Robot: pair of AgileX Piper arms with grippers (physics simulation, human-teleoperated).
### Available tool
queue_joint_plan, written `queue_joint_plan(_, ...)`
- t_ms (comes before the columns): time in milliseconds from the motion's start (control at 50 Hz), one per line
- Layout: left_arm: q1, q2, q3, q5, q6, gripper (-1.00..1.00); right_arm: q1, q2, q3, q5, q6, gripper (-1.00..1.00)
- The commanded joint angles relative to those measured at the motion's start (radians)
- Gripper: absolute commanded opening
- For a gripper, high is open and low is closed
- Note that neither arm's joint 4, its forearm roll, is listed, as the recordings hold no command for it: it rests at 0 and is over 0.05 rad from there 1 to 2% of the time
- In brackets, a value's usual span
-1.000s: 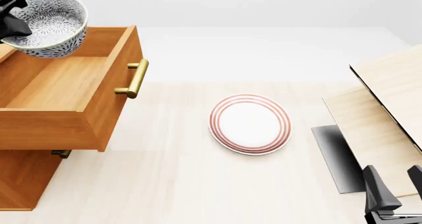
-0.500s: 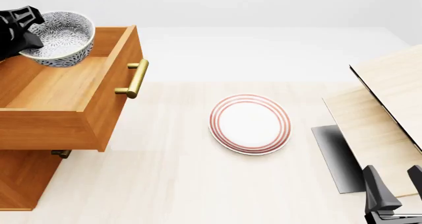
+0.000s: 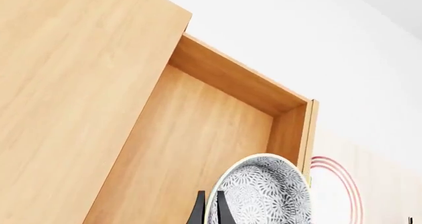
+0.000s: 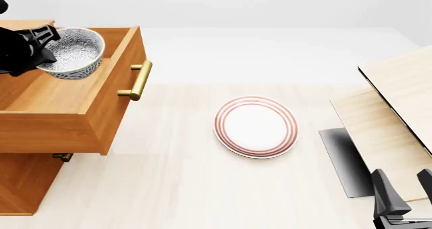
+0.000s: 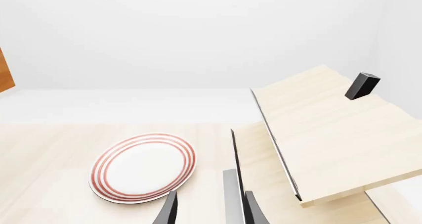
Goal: Open the top drawer of the cabinet and put the bowl in it.
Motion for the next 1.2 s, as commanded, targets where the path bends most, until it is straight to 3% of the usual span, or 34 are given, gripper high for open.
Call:
queue_joint_plan(20,0.008,0.009,0.036,-0.040,-0.010,-1.00,0.000,-0.002,0.002,0.000,-0.001,1.00)
queue_joint_plan(540,0.084,0.014,0.067,-0.105,-0.046,-1.00,0.000,-0.002,0.002,0.000,-0.001,1.00)
queue_joint_plan(580,0.064,-0.001,0.090,-0.127,-0.088,-1.00,0.000,-0.002,0.002,0.000,-0.001,1.00)
queue_joint_plan(620,0.076,0.018,0.073,-0.117,-0.056,-1.00,0.000,-0.002,0.002,0.000,-0.001,1.00)
queue_joint_plan(780,0.084,0.017,0.112,-0.154,-0.078,-1.00,0.000,-0.002,0.002,0.000,-0.001,1.00)
queue_joint_plan(1200,0.086,0.074,0.113,-0.191,-0.075,-1.00,0.000,-0.002,0.002,0.000,-0.001,1.00)
